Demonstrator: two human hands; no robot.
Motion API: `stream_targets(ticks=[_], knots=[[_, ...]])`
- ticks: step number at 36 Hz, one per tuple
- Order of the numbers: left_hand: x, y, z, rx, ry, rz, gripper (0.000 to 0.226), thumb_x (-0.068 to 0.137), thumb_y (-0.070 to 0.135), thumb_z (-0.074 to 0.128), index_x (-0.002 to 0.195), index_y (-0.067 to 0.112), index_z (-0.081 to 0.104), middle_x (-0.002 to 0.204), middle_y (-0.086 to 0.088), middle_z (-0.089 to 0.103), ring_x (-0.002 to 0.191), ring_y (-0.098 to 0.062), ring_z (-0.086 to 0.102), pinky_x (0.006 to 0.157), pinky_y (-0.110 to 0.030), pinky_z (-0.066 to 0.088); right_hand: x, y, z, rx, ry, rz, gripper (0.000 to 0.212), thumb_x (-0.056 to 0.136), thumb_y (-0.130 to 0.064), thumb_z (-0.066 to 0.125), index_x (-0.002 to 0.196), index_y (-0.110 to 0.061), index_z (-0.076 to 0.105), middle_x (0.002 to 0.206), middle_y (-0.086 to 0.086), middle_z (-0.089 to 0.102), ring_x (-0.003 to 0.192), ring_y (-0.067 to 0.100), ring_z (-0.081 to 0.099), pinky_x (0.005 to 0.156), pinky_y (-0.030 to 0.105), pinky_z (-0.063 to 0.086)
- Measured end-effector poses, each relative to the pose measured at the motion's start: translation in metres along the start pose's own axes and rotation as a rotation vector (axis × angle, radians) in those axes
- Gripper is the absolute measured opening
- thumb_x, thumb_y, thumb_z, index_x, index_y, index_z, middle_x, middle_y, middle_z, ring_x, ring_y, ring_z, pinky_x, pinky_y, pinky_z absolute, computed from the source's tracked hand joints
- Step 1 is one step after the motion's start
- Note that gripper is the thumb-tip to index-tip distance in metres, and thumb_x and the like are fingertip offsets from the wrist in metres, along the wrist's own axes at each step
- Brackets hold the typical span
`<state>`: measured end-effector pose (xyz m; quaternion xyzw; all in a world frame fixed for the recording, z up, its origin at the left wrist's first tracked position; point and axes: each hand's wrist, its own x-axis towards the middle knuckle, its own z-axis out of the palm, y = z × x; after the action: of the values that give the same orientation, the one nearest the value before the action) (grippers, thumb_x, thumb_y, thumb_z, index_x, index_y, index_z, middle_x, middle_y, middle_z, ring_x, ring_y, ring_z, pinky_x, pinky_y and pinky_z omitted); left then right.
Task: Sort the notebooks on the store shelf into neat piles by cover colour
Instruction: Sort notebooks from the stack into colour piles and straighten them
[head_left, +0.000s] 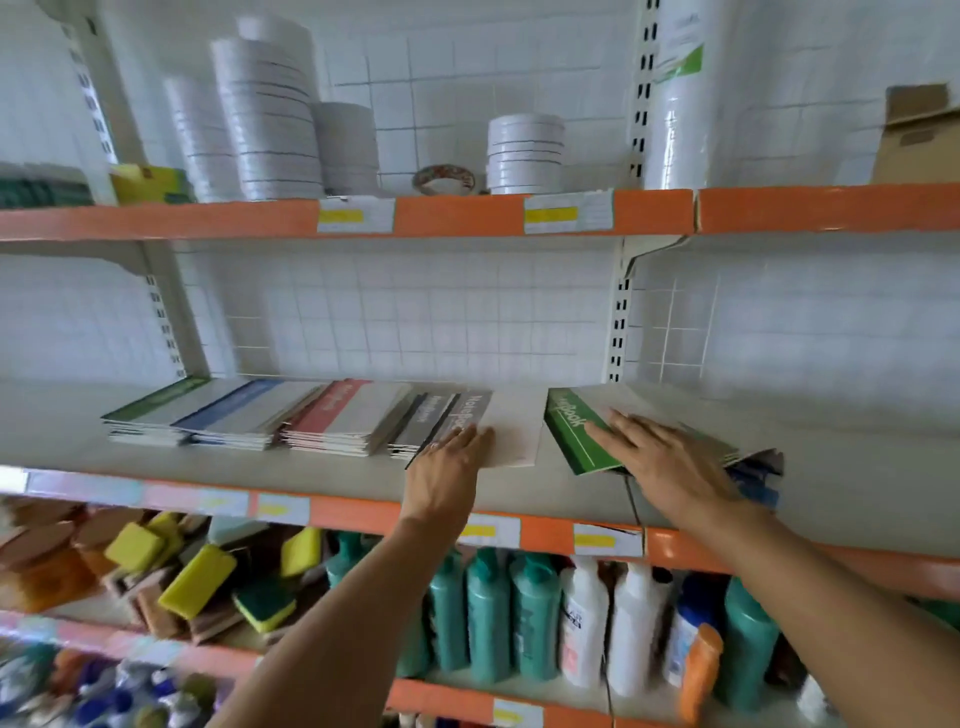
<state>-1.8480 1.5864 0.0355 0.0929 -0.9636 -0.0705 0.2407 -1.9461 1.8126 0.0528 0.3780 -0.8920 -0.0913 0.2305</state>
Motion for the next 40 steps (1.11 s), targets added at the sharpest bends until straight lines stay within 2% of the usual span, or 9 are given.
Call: stream_targets(ticks=[2, 3, 5, 15, 20, 24, 27, 30, 40], knots=[[-0.009, -0.021, -0.009, 0.012, -0.004, -0.029, 0.058, 0.097, 0.004, 0.032, 0.148, 0.03, 0.031, 0.156, 0.005, 0.025, 0.143, -0.014, 0.025, 0.108, -0.027, 0.029, 0.015, -0.016, 0.005, 0.0, 0.085, -0.015, 0.097, 0.051, 0.021, 0.07, 0.138, -0.018, 0.051, 0.138, 0.018, 0.052, 0.107, 0.03, 0.064, 0.064, 0.044, 0.059], [-0.014, -0.032, -0.014, 0.018, -0.003, -0.036, 0.057, 0.097, 0.004, 0.032, 0.148, 0.03, 0.031, 0.157, 0.005, 0.025, 0.143, -0.014, 0.025, 0.108, -0.028, 0.029, 0.022, -0.023, 0.009, -0.017, 0.08, -0.021, 0.1, 0.033, 0.023, 0.075, 0.125, -0.015, 0.063, 0.122, 0.018, 0.063, 0.089, 0.029, 0.07, 0.044, 0.04, 0.056], [-0.023, -0.056, -0.024, 0.038, 0.001, -0.055, 0.056, 0.099, 0.006, 0.031, 0.149, 0.03, 0.03, 0.157, 0.006, 0.024, 0.143, -0.014, 0.025, 0.107, -0.028, 0.028, 0.035, -0.041, 0.019, -0.005, 0.089, -0.043, 0.099, 0.022, 0.025, 0.071, 0.114, -0.013, 0.071, 0.107, 0.015, 0.07, 0.073, 0.026, 0.071, 0.032, 0.034, 0.049], [-0.067, -0.19, -0.067, 0.113, -0.024, -0.139, 0.058, 0.099, 0.007, 0.034, 0.15, 0.032, 0.025, 0.158, 0.008, 0.02, 0.144, -0.01, 0.02, 0.108, -0.023, 0.024, 0.09, -0.161, 0.021, 0.113, 0.066, 0.017, 0.103, 0.03, 0.03, 0.068, 0.124, -0.014, 0.064, 0.116, 0.018, 0.066, 0.082, 0.034, 0.07, 0.048, 0.044, 0.057], [-0.078, -0.242, -0.078, 0.114, -0.027, -0.156, 0.054, 0.1, 0.01, 0.034, 0.149, 0.031, 0.028, 0.157, 0.006, 0.022, 0.144, -0.011, 0.021, 0.109, -0.023, 0.023, 0.101, -0.212, -0.003, 0.194, 0.019, 0.021, 0.088, 0.08, 0.016, 0.046, 0.151, -0.03, 0.02, 0.156, 0.002, 0.026, 0.135, 0.022, 0.041, 0.099, 0.033, 0.047], [-0.082, -0.269, -0.08, 0.122, -0.035, -0.16, 0.057, 0.098, 0.008, 0.034, 0.149, 0.032, 0.027, 0.158, 0.006, 0.021, 0.144, -0.011, 0.022, 0.11, -0.022, 0.02, 0.121, -0.231, 0.008, 0.246, -0.053, 0.054, 0.091, 0.071, 0.021, 0.054, 0.146, -0.026, 0.034, 0.148, 0.01, 0.041, 0.124, 0.029, 0.052, 0.092, 0.043, 0.052], [-0.082, -0.281, -0.079, 0.111, -0.038, -0.159, 0.057, 0.098, 0.009, 0.034, 0.149, 0.031, 0.026, 0.158, 0.006, 0.02, 0.144, -0.011, 0.021, 0.111, -0.021, 0.019, 0.123, -0.242, -0.006, 0.156, -0.068, 0.015, 0.083, 0.086, 0.014, 0.041, 0.152, -0.028, 0.015, 0.159, 0.003, 0.018, 0.141, 0.021, 0.03, 0.111, 0.034, 0.036], [-0.079, -0.286, -0.074, 0.067, -0.014, -0.158, 0.059, 0.096, 0.004, 0.038, 0.148, 0.03, 0.029, 0.157, 0.005, 0.023, 0.144, -0.013, 0.024, 0.11, -0.022, 0.025, 0.129, -0.245, -0.018, 0.165, -0.11, 0.043, 0.082, 0.091, 0.012, 0.037, 0.153, -0.029, 0.002, 0.161, -0.001, 0.004, 0.146, 0.017, 0.016, 0.115, 0.028, 0.025], [-0.016, -0.242, -0.04, 0.033, -0.041, -0.048, 0.062, 0.097, 0.005, 0.032, 0.15, 0.036, 0.021, 0.157, 0.014, 0.017, 0.145, -0.008, 0.015, 0.11, -0.027, 0.032, 0.14, -0.196, -0.005, 0.146, -0.064, 0.168, 0.081, 0.091, 0.012, 0.036, 0.153, -0.027, 0.003, 0.161, 0.001, 0.007, 0.145, 0.018, 0.019, 0.113, 0.029, 0.028]])
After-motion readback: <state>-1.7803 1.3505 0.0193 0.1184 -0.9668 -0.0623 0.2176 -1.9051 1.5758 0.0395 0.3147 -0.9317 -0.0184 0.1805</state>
